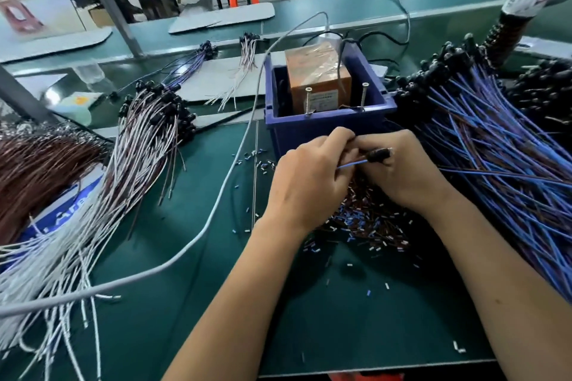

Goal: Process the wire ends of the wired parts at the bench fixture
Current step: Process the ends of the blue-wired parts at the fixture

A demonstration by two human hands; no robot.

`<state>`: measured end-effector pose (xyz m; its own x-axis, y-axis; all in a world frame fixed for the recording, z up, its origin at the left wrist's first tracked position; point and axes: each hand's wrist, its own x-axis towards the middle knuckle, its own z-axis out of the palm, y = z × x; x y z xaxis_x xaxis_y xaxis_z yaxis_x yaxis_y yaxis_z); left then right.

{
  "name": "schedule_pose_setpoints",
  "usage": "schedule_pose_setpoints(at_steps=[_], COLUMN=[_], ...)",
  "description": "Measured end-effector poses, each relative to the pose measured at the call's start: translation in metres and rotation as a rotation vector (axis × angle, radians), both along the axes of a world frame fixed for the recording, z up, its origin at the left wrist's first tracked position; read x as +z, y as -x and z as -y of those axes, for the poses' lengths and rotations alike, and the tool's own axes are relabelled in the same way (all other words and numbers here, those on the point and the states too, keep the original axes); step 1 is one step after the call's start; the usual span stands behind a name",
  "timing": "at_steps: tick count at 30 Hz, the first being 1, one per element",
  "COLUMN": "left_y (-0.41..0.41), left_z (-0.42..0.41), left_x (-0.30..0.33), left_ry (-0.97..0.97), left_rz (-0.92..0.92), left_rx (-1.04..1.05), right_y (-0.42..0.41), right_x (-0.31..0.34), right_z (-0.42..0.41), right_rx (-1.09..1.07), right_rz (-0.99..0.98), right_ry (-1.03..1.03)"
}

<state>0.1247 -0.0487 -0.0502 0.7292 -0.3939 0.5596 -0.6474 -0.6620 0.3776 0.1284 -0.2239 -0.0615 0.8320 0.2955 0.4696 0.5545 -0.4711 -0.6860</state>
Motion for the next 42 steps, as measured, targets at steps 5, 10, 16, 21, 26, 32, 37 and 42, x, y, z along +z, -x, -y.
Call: schedule_pose_setpoints(at_steps=[5, 10, 16, 21, 26, 32, 37, 42], left_y=[-0.008, -0.012, -0.004, -0.008, -0.009, -0.007, -0.010, -0.017], left_z=[-0.014, -0.021, -0.010, -0.009, -0.006, -0.006, -0.006, -0.016], left_x=[-0.011, -0.019, -0.022, -0.026, -0.027, -0.027, -0.023, -0.024], left_ry=[-0.022, 0.069, 0.014, 0.231, 0.326, 0.393, 0.421, 0.557], left_rz=[-0.038, -0.034, -0.026, -0.055, -0.128, -0.186, -0.282, -0.347], left_rx=[-0.041, 0.135, 0.032, 0.022, 0.012, -0.015, -0.058, -0.039], right_y=[-0.006, -0.007, -0.004, -0.004, -0.004, -0.002, -0.003, -0.007], right_x=[-0.005, -0.002, -0.005, -0.007, -0.006, -0.004, -0.005, -0.004], right_z=[0.015, 0.028, 0.010, 0.010, 0.012, 0.012, 0.015, 0.028], right_rx=[-0.106, -0.164, -0.042, -0.099, -0.162, -0.169, -0.146, -0.197], right_rz=[-0.142, -0.205, -0.289, -0.291, -0.329, -0.346, -0.368, -0.333], right_ry=[0.006, -0.229, -0.237, -0.399, -0.476, -0.547, -0.552, -0.778])
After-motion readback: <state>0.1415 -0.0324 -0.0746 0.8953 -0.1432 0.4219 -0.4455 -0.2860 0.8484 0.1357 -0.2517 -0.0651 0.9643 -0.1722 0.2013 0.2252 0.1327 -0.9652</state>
